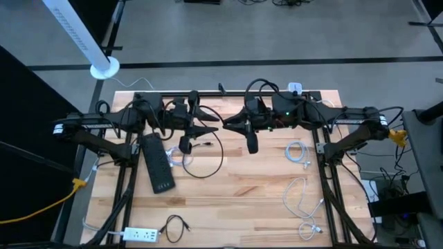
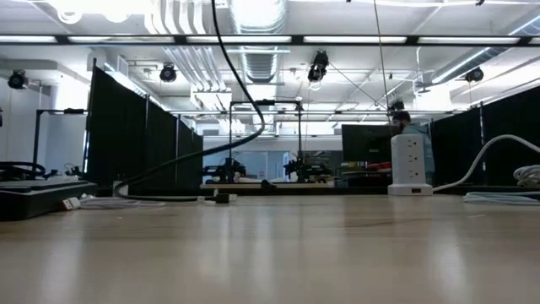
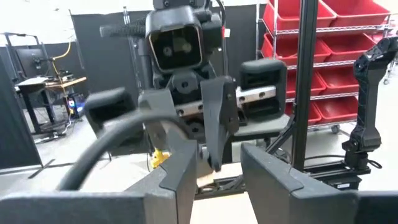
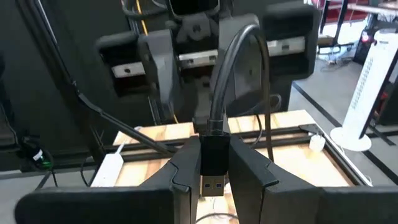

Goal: Insert USB
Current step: Insert the top black charger cable into the black outlet extension

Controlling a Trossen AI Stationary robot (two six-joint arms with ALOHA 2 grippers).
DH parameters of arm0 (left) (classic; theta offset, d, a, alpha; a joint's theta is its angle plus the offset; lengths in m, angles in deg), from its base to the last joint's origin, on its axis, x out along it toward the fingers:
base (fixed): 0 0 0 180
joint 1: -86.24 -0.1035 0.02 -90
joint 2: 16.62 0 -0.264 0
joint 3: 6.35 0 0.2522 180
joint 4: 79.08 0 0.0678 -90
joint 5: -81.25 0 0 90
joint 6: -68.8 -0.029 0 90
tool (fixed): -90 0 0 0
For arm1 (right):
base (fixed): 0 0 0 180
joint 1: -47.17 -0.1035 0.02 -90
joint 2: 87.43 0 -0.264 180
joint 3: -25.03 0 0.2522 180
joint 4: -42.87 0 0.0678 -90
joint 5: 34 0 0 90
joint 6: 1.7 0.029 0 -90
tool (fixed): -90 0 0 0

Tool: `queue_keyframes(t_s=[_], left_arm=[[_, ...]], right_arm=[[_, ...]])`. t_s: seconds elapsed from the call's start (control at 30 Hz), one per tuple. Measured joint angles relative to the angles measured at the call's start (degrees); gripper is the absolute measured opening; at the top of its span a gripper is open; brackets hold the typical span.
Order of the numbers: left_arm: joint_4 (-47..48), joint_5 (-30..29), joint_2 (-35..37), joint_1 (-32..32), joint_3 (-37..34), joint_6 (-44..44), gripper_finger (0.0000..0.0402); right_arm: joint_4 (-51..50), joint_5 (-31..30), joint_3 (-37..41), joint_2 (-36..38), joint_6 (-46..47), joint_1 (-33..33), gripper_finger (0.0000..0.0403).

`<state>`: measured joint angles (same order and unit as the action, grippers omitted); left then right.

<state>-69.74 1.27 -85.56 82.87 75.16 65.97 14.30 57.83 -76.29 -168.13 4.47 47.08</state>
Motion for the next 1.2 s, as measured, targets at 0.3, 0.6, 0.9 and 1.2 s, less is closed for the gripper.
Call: queue_keyframes(t_s=[0.3,0.6,0.9,1.2], left_arm=[[-6.31,-1.62,-2.46,-0.25,-0.07,6.25,0.0113],[-11.25,-1.16,-5.25,-0.01,-0.07,8.53,0.0109],[-12.53,-1.95,-5.27,-0.01,-0.07,9.6,0.0091],[-12.18,-3.29,-5.27,-0.01,-0.07,8.95,0.0005]], right_arm=[[0.36,1.66,-0.01,0.13,-0.81,0.0,0.0051],[0.17,1.36,0.01,0.08,-0.76,-0.02,0.0051],[0.14,-0.33,0.01,-0.02,-0.74,-0.02,0.0051],[0.12,-2.92,0.01,-0.02,-2.17,-0.07,0.0051]])
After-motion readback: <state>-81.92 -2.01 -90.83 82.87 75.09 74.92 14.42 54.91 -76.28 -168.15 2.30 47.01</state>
